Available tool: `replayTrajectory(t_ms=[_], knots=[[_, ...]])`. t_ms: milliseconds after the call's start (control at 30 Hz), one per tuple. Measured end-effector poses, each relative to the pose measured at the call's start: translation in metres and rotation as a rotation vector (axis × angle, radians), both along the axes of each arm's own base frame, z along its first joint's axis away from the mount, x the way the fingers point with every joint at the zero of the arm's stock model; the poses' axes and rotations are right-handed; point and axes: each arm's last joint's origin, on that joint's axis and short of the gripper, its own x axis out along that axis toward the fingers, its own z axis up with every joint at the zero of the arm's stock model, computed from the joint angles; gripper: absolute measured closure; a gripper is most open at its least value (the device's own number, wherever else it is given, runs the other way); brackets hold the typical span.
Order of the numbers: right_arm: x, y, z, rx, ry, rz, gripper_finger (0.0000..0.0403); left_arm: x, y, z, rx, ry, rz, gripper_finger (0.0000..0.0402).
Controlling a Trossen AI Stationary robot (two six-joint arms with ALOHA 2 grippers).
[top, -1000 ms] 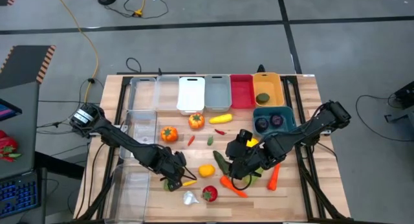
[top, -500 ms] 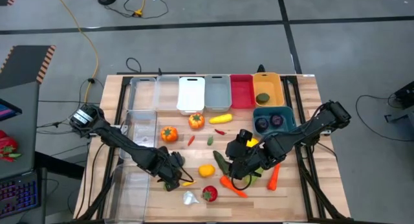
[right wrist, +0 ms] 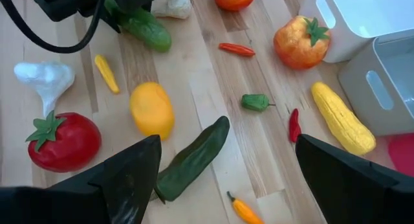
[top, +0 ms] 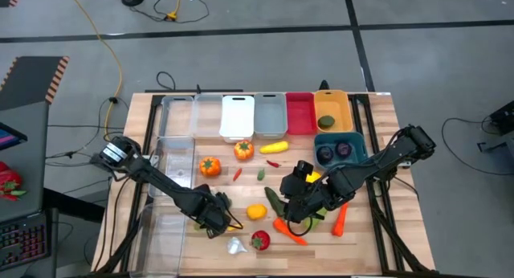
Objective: Sort produce into baskets
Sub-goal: Put the left cucumber into the red bin
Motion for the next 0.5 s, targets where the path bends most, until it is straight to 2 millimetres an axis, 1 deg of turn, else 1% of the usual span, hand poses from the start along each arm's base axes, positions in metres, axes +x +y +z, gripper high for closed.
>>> replayTrajectory(t_ms=[67, 200, 300, 400, 500], knots=[[0.000, 0.000, 0.000, 0.000, 0.000, 0.000, 0.0018, 0.000, 0.000, 0.000, -0.001, 0.000, -0.005, 0.0176], [0.000, 0.000, 0.000, 0.001, 0.000, -0.001, 0.0018, 0.000, 0.000, 0.000, -0.006, 0.002, -0.005, 0.0218], [0.000, 0.000, 0.000, 0.002, 0.000, -0.002, 0.0018, 0.003, -0.002, 0.004, -0.014, -0.006, -0.018, 0.0240], [0.000, 0.000, 0.000, 0.002, 0.000, -0.002, 0.0018, 0.010, -0.006, 0.014, -0.022, -0.043, -0.064, 0.0240], [0.000, 0.000, 0.000, 0.002, 0.000, -0.002, 0.0018, 0.020, -0.009, 0.027, -0.010, -0.101, -0.123, 0.0226]])
